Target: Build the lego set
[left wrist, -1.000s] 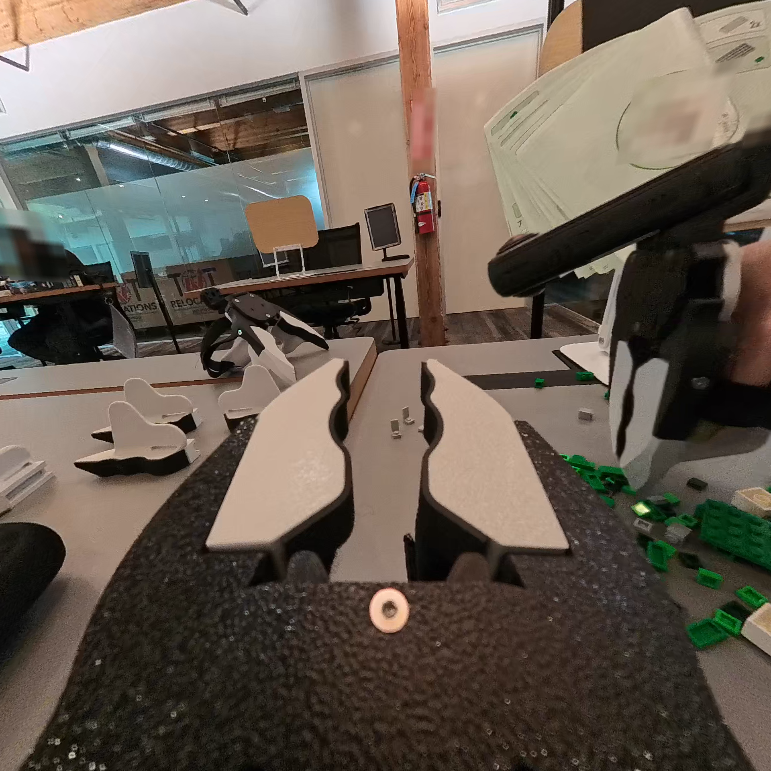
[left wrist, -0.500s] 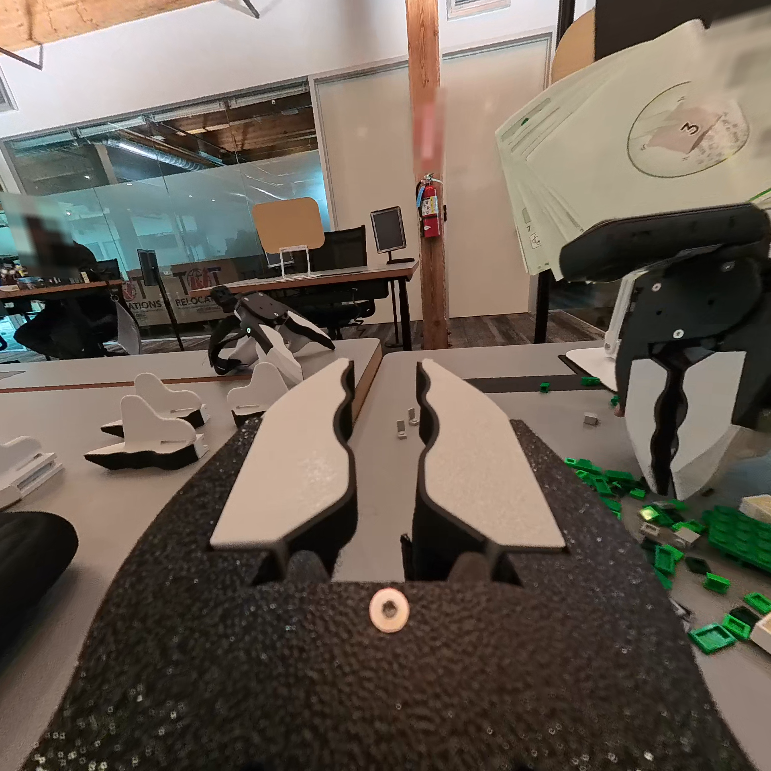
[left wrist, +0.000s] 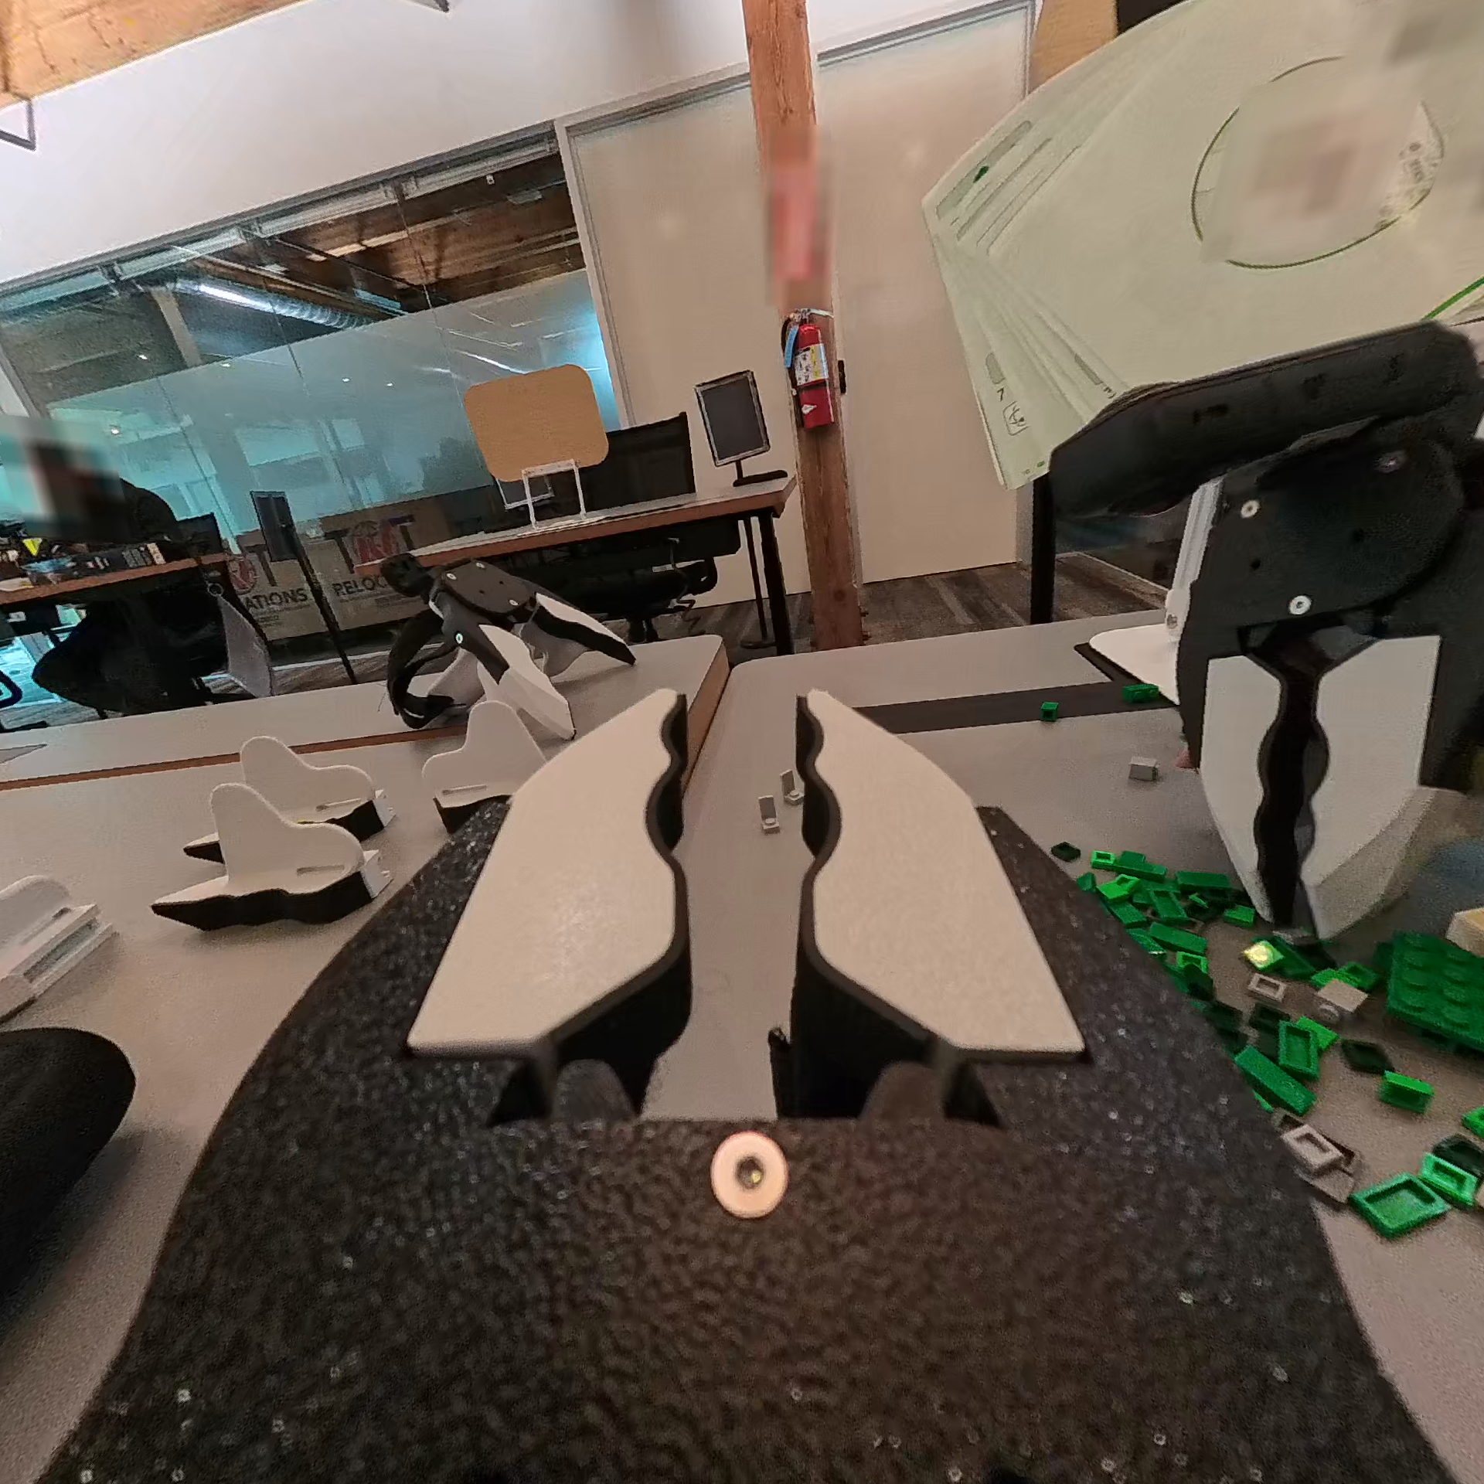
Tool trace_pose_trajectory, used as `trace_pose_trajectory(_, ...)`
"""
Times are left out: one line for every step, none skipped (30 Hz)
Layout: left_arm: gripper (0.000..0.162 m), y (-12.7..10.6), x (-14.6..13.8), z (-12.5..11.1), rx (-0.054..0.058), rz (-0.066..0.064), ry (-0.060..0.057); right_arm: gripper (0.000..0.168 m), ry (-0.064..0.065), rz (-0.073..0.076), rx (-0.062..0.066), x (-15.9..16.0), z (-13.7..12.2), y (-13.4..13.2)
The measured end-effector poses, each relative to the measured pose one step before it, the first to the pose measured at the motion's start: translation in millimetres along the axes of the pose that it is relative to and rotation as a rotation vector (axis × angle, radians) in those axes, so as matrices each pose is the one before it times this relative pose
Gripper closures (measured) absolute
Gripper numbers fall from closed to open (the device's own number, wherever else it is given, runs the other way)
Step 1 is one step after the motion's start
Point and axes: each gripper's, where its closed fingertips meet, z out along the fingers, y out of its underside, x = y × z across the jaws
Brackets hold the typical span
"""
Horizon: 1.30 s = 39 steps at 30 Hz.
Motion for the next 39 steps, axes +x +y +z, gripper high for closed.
trace_pose_trajectory(0.137,0.35,0.12,-0.05,-0.0013,0.0006,0.0001,0.158,0.0257,0.0057,-0.0169,0.87,0.25,0.17)
trace_pose_trajectory(0.137,0.12,0.24,-0.19,-0.0006,0.0014,0.0012,0.158,0.0256,-0.0045,-0.0162,0.32,0.38,0.22)
trace_pose_trajectory(0.137,0.01,-0.16,-0.11,-0.0001,0.0005,-0.0008,0.161,0.0369,-0.0153,-0.0160,1.56,0.37,0.31)
trace_pose_trajectory(0.137,0.02,0.11,0.00,0.0005,0.0018,0.0010,0.161,0.0251,-0.0168,-0.0118,0.15,0.28,0.12)
trace_pose_trajectory(0.138,0.20,0.13,0.14,-0.0006,0.0009,0.0010,0.161,0.0173,-0.0040,-0.0088,0.06,0.22,0.11)
trace_pose_trajectory(0.139,0.23,0.08,0.15,-0.0007,-0.0008,0.0004,0.161,0.0120,0.0026,-0.0048,0.04,0.05,0.04)
trace_pose_trajectory(0.139,0.33,0.30,0.16,-0.0016,0.0006,0.0019,0.161,0.0091,0.0053,-0.0030,0.08,0.09,-0.08)
trace_pose_trajectory(0.139,0.21,0.42,0.10,-0.0013,0.0029,0.0012,0.161,0.0094,0.0011,-0.0031,0.20,0.12,-0.06)
trace_pose_trajectory(0.140,-0.23,0.33,-0.10,0.0006,0.0054,0.0004,0.161,0.0098,-0.0026,-0.0024,0.05,0.09,0.04)
trace_pose_trajectory(0.141,-0.40,0.16,-0.18,0.0025,0.0046,-0.0012,0.161,0.0101,-0.0056,-0.0028,0.13,0.11,0.00)
trace_pose_trajectory(0.141,-0.28,0.52,-0.04,0.0018,0.0044,0.0011,0.161,0.0107,-0.0109,-0.0025,0.05,0.16,0.12)
trace_pose_trajectory(0.141,0.26,0.60,0.11,-0.0020,0.0039,0.0015,0.161,0.0102,-0.0116,-0.0009,0.04,0.02,-0.04)
trace_pose_trajectory(0.142,0.16,0.29,-0.01,-0.0011,0.0039,0.0002,0.161,0.0102,-0.0082,-0.0013,0.01,-0.06,0.00)
trace_pose_trajectory(0.142,-0.18,0.05,-0.06,0.0011,0.0065,-0.0006,0.161,0.0152,-0.0117,-0.0007,0.21,-0.20,0.03)
trace_pose_trajectory(0.143,-0.23,0.15,-0.12,-0.0001,0.0098,0.0023,0.161,0.0287,-0.0153,-0.0065,1.43,-0.47,1.02)
trace_pose_trajectory(0.145,-0.10,-0.74,-0.23,-0.0019,0.0127,0.0005,0.161,0.0451,-0.0145,-0.0179,3.30,-0.81,3.06)
trace_pose_trajectory(0.146,-0.50,-1.79,-0.50,0.0004,0.0080,-0.0043,0.161,0.0410,-0.0085,-0.0117,2.33,-1.57,2.83)
trace_pose_trajectory(0.145,-1.85,-0.62,-0.94,0.0097,0.0017,0.0051,0.161,0.0213,-0.0009,0.0045,-0.72,-2.99,1.44)
trace_pose_trajectory(0.144,-3.34,1.72,-1.14,0.0205,-0.0041,0.0198,0.161,0.0187,0.0112,0.0095,-1.52,-4.80,1.75)
trace_pose_trajectory(0.140,-4.88,5.89,-0.88,0.0293,-0.0006,0.0437,0.161,0.0164,0.0149,0.0094,-2.64,-6.69,2.98)
trace_pose_trajectory(0.135,-7.25,11.42,-0.76,0.0409,0.0094,0.0722,0.161,0.0181,0.0149,0.0173,-3.91,-8.77,3.28)
trace_pose_trajectory(0.131,-8.68,16.08,0.58,0.0441,0.0206,0.0921,0.161,0.0310,0.0168,0.0200,-3.73,-10.60,4.32)
trace_pose_trajectory(0.129,-10.47,23.78,2.11,0.0427,0.0220,0.1387,0.161,0.0357,0.0154,0.0188,-4.59,-12.09,6.09)
trace_pose_trajectory(0.128,-12.44,31.14,4.45,0.0384,-0.0055,0.1882,0.161,0.0292,0.0129,0.0271,-7.00,-13.14,6.62)
trace_pose_trajectory(0.126,-10.50,32.28,7.93,0.0011,-0.0519,0.1971,0.161,0.0258,0.0153,0.0319,-8.73,-13.42,7.49)
trace_pose_trajectory(0.124,-8.32,30.18,11.31,-0.0247,-0.0602,0.1797,0.161,0.0309,0.0194,0.0275,-8.86,-13.01,9.01)
trace_pose_trajectory(0.132,-5.60,28.38,13.14,-0.0467,-0.0379,0.1663,0.161,0.0382,0.0185,0.0228,-8.26,-12.42,10.79)
trace_pose_trajectory(0.134,-3.99,23.18,15.37,-0.0565,-0.0192,0.1374,0.161,0.0439,0.0159,0.0234,-7.90,-11.62,11.46)
trace_pose_trajectory(0.129,-3.03,16.38,17.32,-0.0569,-0.0149,0.1013,0.161,0.0347,0.0201,0.0248,-8.51,-10.28,11.22)
trace_pose_trajectory(0.125,0.96,11.84,17.58,-0.0734,-0.0006,0.0805,0.161,0.0170,0.0251,0.0143,-9.40,-8.27,11.64)
trace_pose_trajectory(0.120,6.22,5.79,16.69,-0.0955,0.0209,0.0474,0.161,0.0122,0.0237,0.0067,-8.60,-6.48,11.93)
trace_pose_trajectory(0.116,7.94,-0.91,14.90,-0.0954,0.0329,0.0074,0.161,0.0058,0.0191,0.0028,-7.87,-4.96,11.19)
trace_pose_trajectory(0.115,7.39,-0.35,13.73,-0.0812,0.0369,0.0141,0.161,0.0041,0.0152,0.0030,-6.79,-4.02,9.69)
trace_pose_trajectory(0.120,6.52,1.49,12.42,-0.0664,0.0361,0.0260,0.161,0.0057,0.0110,0.0043,-5.11,-3.39,7.99)
trace_pose_trajectory(0.126,5.18,1.37,11.29,-0.0502,0.0387,0.0230,0.161,0.0025,0.0077,0.0079,-4.40,-2.86,6.08)
trace_pose_trajectory(0.126,5.60,-0.94,10.05,-0.0457,0.0327,0.0021,0.161,-0.0013,0.0075,0.0104,-3.89,-2.30,4.37)
trace_pose_trajectory(0.124,6.03,-0.47,8.87,-0.0436,0.0169,0.0064,0.161,-0.0009,0.0078,0.0122,-3.20,-1.72,3.10)
trace_pose_trajectory(0.120,4.09,0.68,7.56,-0.0265,-0.0048,0.0187,0.161,-0.0001,0.0048,0.0138,-2.38,-1.33,2.07)
trace_pose_trajectory(0.114,2.36,0.86,6.42,-0.0110,-0.0193,0.0234,0.161,0.0016,0.0015,0.0149,-1.74,-0.93,1.45)
